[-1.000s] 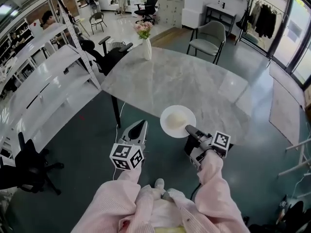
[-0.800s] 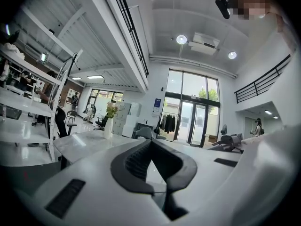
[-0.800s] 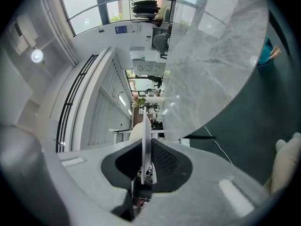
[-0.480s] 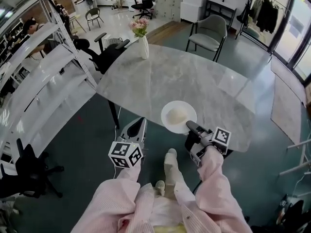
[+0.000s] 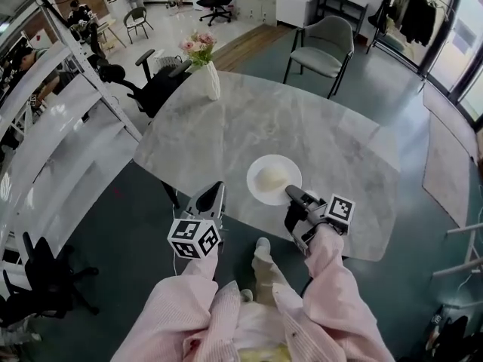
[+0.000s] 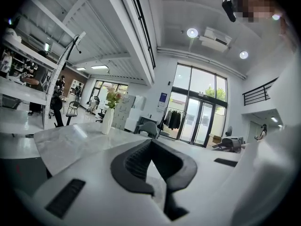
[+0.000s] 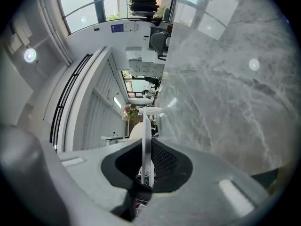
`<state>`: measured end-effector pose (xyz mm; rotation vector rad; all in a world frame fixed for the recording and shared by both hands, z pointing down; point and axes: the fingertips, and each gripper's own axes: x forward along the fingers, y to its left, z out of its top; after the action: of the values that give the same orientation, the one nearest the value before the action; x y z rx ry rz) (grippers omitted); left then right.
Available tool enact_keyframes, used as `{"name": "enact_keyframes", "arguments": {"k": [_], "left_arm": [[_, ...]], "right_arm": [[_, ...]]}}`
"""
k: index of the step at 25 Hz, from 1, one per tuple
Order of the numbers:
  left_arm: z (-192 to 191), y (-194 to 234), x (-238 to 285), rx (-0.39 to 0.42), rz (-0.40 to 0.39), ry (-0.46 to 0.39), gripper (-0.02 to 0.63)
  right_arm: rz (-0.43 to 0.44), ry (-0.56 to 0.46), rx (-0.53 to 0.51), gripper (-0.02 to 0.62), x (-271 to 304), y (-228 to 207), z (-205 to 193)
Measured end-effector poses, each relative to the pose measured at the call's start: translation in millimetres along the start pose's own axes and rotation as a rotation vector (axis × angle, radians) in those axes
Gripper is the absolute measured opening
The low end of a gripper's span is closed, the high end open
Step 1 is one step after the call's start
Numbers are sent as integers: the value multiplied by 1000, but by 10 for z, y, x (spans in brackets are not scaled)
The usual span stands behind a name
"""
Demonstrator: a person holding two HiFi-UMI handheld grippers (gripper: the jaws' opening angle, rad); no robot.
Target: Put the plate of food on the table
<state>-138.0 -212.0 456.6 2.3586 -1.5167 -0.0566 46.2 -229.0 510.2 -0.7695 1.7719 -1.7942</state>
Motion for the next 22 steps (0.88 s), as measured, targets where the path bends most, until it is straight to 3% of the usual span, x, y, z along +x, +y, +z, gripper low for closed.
{"name": "enact_keyframes", "arguments": {"k": [11,22], "left_arm": [[7,179,986,-38,23,63,-5],[-418,408,1595,-95,48,198,-5]], "right_arm": [[-24,43,-12,34,571,-174,775],[-93,48,-29,34,933,-649,1220]]}}
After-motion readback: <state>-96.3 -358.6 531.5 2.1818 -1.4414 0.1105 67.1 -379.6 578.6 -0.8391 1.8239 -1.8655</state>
